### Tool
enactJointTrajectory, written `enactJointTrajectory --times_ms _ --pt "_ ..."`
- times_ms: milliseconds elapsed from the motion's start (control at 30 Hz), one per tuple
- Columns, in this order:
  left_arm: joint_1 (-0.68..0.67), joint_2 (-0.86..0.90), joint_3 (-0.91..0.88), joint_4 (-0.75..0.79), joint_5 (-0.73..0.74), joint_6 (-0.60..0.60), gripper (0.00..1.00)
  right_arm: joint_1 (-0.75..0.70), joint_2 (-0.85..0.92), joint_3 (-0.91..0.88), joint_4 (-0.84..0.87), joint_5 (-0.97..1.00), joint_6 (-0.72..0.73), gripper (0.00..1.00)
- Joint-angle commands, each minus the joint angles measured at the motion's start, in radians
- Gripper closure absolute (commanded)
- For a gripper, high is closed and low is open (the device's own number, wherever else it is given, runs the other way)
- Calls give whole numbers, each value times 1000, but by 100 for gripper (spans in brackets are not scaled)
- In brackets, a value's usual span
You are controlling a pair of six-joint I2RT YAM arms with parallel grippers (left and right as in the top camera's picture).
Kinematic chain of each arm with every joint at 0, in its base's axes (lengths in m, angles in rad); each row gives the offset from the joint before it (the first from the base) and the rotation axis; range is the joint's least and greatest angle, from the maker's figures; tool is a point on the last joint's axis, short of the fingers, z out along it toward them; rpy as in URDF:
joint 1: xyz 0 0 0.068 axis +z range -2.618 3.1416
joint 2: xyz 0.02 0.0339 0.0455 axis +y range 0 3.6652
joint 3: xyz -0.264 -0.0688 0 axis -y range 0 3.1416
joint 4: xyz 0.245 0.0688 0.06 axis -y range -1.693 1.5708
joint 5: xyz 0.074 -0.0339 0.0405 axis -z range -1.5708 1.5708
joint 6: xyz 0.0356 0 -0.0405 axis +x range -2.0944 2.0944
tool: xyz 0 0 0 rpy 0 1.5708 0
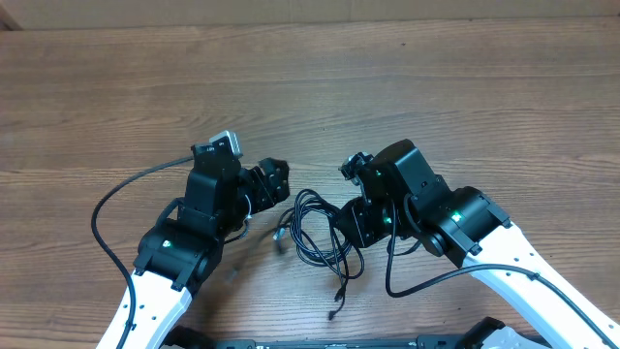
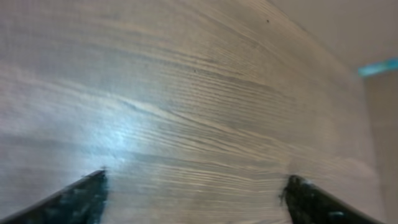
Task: Untangle cables
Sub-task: 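Hold the loops with both grippers and pull the left gripper leftward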
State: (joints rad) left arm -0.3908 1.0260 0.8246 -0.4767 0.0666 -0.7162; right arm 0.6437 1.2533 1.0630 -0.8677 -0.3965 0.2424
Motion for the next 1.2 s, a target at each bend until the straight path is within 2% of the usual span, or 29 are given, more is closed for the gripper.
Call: enactJointTrajectory --times_ms 0,100,167,300,333,433,533,667,733,867,1167 --pt "-2 6 11 18 11 294 4 2 -27 4 5 -24 -15 96" --pt "-2 6 11 45 150 461 9 2 -27 4 6 -24 -15 96" --pt "-2 6 11 66 269 569 17 2 -27 4 6 -24 -15 96" --pt "-2 6 11 88 366 676 39 2 -27 4 5 -24 -15 96" --pt "-2 6 11 89 369 691 40 2 -27 4 4 -24 -15 96" --pt "-2 6 11 84 374 699 38 2 -27 4 1 -24 -14 96" --pt "-2 6 11 66 419 723 29 2 -27 4 2 -24 -14 96" --pt "-4 6 11 40 461 767 30 2 -27 4 2 -24 -14 96" --pt "-7 6 11 25 441 790 33 2 -27 4 2 -24 -14 96" --pt "-26 8 11 -2 291 795 40 2 -27 4 2 -24 -14 96" --pt "-87 49 11 -5 212 795 36 2 -27 4 2 -24 -11 96"
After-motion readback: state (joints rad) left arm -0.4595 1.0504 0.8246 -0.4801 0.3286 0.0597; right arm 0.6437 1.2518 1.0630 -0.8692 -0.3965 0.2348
